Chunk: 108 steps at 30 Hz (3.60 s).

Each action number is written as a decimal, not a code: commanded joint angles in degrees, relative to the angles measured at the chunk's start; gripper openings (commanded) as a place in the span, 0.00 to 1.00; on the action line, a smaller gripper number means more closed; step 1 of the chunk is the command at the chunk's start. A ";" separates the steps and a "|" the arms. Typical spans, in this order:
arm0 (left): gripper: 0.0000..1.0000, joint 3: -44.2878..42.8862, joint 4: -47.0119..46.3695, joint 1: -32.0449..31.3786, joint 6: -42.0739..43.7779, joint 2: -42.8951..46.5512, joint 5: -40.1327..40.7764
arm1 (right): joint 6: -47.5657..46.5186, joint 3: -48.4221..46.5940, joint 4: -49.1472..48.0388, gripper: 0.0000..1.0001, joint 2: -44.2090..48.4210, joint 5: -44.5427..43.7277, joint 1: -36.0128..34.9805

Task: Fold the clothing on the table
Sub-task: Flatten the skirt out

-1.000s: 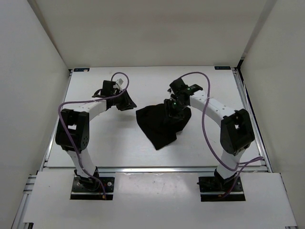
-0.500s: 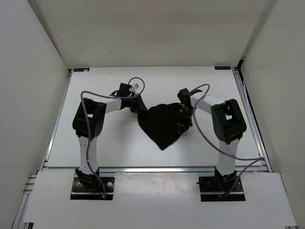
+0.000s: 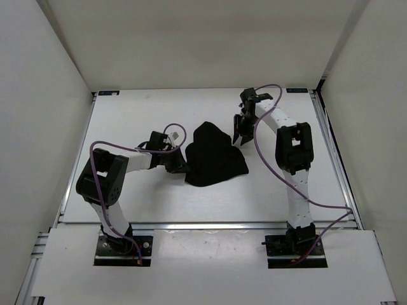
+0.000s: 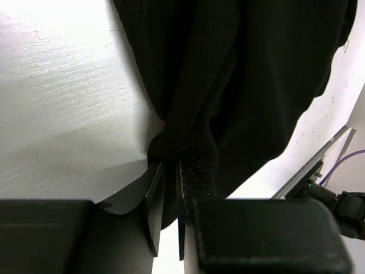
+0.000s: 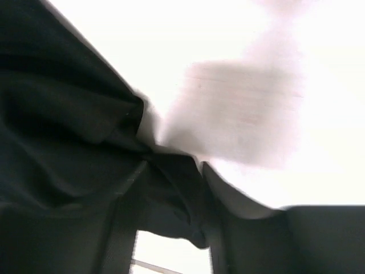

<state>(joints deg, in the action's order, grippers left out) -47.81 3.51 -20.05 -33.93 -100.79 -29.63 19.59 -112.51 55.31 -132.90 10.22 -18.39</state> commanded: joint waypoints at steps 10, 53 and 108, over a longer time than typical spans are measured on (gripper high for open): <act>0.26 -2.55 1.41 0.45 -0.61 2.00 -1.57 | -1.14 19.93 2.36 0.50 18.72 -14.71 -7.62; 0.27 3.25 1.15 6.34 -0.52 6.75 -1.66 | 1.75 8.54 6.82 0.00 26.46 -18.89 -2.62; 0.27 6.86 3.26 8.71 0.27 13.08 -1.93 | -0.88 -24.89 -3.62 0.00 20.91 -10.12 -17.04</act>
<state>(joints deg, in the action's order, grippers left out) -41.50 6.42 -12.05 -34.48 -90.98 -30.72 18.44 -133.40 57.98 -121.97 -2.98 -38.85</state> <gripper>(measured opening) 0.264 0.005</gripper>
